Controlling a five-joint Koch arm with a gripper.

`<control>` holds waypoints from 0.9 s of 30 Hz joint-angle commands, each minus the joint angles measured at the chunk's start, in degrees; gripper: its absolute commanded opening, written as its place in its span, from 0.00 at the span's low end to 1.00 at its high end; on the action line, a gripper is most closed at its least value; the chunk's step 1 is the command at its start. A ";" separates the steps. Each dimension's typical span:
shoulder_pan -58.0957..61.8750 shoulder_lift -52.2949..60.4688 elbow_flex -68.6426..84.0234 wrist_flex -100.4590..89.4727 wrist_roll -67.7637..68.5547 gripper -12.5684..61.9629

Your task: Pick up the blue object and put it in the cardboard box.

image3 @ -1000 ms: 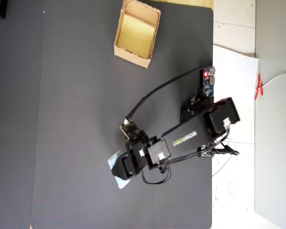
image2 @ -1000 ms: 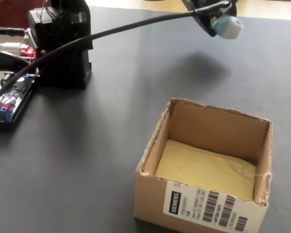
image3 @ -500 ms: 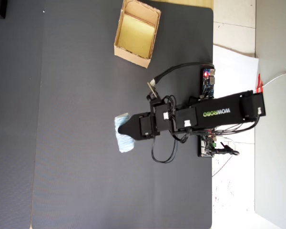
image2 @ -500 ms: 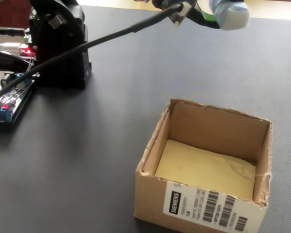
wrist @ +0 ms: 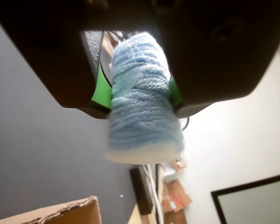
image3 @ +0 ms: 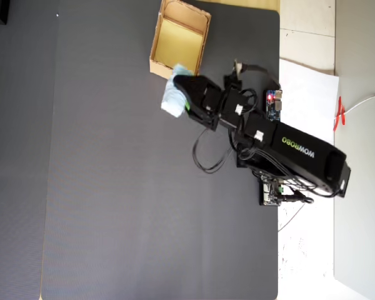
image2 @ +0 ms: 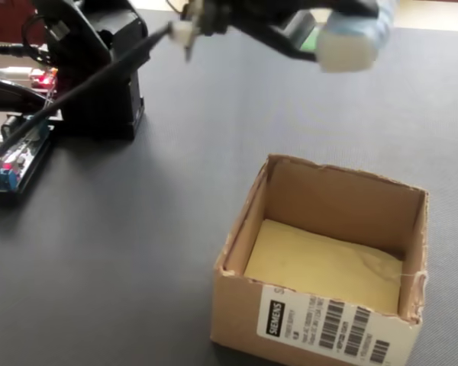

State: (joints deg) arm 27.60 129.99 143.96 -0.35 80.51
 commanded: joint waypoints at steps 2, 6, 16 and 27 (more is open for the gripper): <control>3.34 1.76 -5.10 -3.78 -1.67 0.26; 13.97 -2.64 -10.28 9.58 -5.10 0.26; 16.70 -14.50 -18.11 13.27 -7.12 0.27; 18.28 -19.95 -23.38 14.94 -7.12 0.58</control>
State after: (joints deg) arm 45.88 109.86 126.04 15.12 73.21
